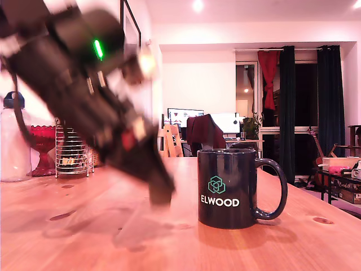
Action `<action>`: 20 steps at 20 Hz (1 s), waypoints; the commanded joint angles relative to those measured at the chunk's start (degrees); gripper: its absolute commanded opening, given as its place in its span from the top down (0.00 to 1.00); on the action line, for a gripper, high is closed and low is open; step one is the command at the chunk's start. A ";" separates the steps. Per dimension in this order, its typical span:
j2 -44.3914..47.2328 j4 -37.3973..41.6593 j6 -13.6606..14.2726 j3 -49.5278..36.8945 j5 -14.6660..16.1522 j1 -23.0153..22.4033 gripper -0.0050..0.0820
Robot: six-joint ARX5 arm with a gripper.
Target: Pick the coffee capsule and then drop it inside the coffee cup in front of you
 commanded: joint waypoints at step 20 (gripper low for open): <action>-1.99 -11.39 -0.79 14.38 -2.34 0.00 0.73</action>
